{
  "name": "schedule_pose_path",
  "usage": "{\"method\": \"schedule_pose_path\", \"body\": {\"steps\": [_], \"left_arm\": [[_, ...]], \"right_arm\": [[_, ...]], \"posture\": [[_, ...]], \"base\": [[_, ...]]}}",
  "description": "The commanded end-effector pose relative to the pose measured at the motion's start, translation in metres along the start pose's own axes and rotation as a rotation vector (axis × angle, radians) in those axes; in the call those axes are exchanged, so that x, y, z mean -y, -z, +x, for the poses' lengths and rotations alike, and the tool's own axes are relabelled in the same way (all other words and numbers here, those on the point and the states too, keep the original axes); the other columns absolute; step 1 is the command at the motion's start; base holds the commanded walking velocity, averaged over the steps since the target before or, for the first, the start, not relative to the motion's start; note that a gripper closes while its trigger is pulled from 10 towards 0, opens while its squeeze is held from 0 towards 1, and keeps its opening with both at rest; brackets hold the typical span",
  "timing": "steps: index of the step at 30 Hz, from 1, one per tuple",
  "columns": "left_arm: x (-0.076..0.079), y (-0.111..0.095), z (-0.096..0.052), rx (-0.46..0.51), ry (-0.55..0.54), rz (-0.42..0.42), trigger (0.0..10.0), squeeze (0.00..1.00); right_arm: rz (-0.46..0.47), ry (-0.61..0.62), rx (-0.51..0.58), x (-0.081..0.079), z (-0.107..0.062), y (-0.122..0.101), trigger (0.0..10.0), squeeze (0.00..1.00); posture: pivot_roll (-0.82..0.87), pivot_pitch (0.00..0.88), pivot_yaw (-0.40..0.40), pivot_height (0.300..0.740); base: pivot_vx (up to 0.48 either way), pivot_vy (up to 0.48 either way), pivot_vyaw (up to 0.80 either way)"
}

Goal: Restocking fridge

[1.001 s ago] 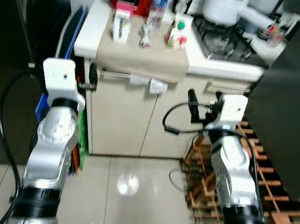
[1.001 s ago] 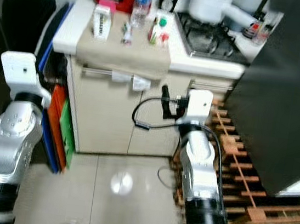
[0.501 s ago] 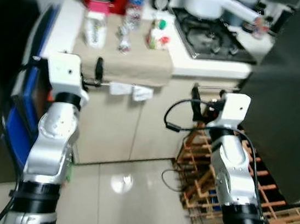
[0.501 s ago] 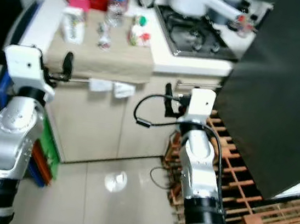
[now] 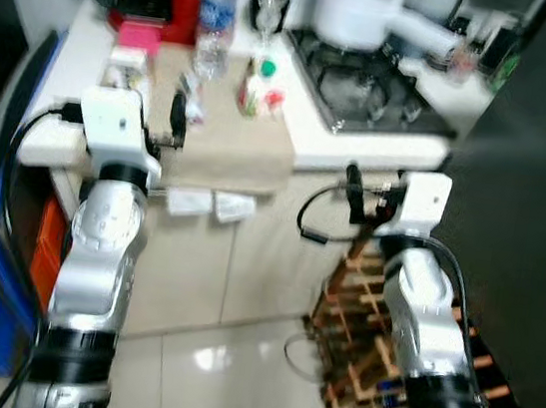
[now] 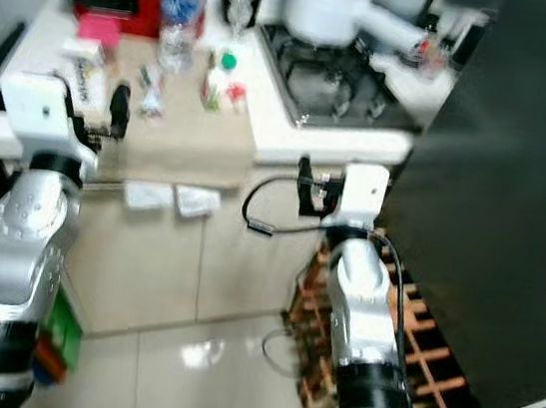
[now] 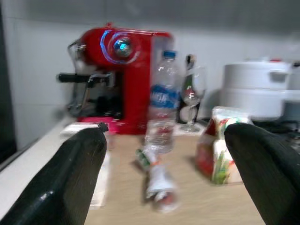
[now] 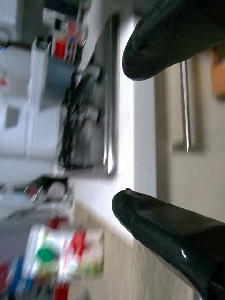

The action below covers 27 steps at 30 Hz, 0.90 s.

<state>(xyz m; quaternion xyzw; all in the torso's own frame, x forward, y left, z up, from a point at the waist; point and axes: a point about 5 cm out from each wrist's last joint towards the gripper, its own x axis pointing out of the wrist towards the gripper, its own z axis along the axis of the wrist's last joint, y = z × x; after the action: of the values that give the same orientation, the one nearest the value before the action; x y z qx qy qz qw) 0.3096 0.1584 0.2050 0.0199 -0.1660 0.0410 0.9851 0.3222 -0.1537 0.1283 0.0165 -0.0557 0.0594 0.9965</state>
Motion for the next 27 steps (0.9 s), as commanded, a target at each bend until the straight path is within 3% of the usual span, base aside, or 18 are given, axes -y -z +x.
{"method": "schedule_pose_path", "body": {"steps": [1, 5, 16, 19, 23, 27], "left_arm": [[-0.01, -0.01, 0.002, 0.045, -0.042, 0.028, 10.0, 0.0], [-0.012, -0.009, 0.005, 0.03, -0.054, 0.027, 10.0, 0.0], [-0.002, 0.001, 0.009, -0.031, 0.004, 0.041, 10.0, 0.0], [0.0, 0.014, 0.001, -0.097, 0.018, 0.02, 10.0, 0.0], [0.004, 0.046, -0.025, -0.259, 0.082, -0.001, 10.0, 0.0], [0.011, 0.051, -0.022, -0.291, 0.12, -0.025, 10.0, 0.0]], "right_arm": [[-0.001, -0.034, 0.039, -0.01, 0.005, -0.008, 10.0, 0.11], [0.004, -0.035, 0.036, -0.012, 0.005, -0.008, 10.0, 0.11], [0.016, -0.025, 0.04, -0.011, 0.006, -0.009, 10.0, 0.09], [0.024, -0.041, 0.063, -0.015, 0.005, -0.013, 10.0, 0.1], [0.027, -0.053, 0.061, -0.017, 0.002, -0.013, 10.0, 0.12], [0.037, -0.039, 0.043, -0.016, 0.002, -0.01, 10.0, 0.1]], "posture": [[0.0, 0.0, -0.05, 0.74], [0.0, 0.0, -0.05, 0.74], [-0.01, 0.0, -0.048, 0.74], [-0.01, 0.0, -0.041, 0.74], [-0.01, 0.0, -0.036, 0.74], [0.0, 0.0, -0.041, 0.74]], "base": [[0.0, 0.0, 0.78], [0.0, 0.0, 0.69], [0.0, 0.0, 0.0], [0.0, 0.0, 0.5], [0.0, 0.0, 0.71], [0.0, 0.0, 0.35]]}}
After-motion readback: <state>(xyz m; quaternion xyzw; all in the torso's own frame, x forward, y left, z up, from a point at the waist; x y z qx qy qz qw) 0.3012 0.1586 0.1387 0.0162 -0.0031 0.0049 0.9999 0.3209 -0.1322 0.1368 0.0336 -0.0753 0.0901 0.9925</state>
